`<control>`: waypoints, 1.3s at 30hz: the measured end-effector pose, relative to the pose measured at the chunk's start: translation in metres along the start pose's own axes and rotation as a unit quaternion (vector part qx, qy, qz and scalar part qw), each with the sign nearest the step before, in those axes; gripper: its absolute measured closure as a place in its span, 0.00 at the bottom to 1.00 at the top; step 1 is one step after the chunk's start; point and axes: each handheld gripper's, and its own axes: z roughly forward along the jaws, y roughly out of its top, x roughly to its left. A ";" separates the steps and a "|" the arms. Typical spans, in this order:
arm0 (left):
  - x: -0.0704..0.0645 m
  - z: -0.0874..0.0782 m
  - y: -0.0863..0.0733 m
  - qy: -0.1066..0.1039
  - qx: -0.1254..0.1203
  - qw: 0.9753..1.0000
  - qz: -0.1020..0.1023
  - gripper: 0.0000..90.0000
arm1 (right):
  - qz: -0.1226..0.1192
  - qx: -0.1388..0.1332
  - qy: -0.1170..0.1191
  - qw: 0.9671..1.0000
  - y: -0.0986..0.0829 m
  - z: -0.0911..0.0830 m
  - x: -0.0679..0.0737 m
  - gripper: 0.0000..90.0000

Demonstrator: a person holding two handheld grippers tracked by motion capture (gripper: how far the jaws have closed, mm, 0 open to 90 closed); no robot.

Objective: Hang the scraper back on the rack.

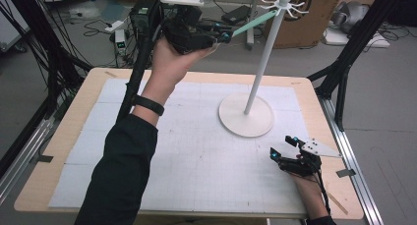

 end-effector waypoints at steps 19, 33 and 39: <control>-0.005 0.003 0.000 0.017 0.009 0.999 0.026 0.90 | 0.001 0.000 0.000 1.000 0.000 0.000 0.000 0.21; 0.001 -0.006 -0.002 0.037 0.018 0.999 0.025 0.90 | 0.000 0.000 0.001 1.000 0.000 0.000 0.000 0.21; 0.002 -0.004 -0.009 0.038 0.017 0.999 0.026 0.90 | 0.000 0.000 0.000 1.000 0.000 0.000 0.000 0.21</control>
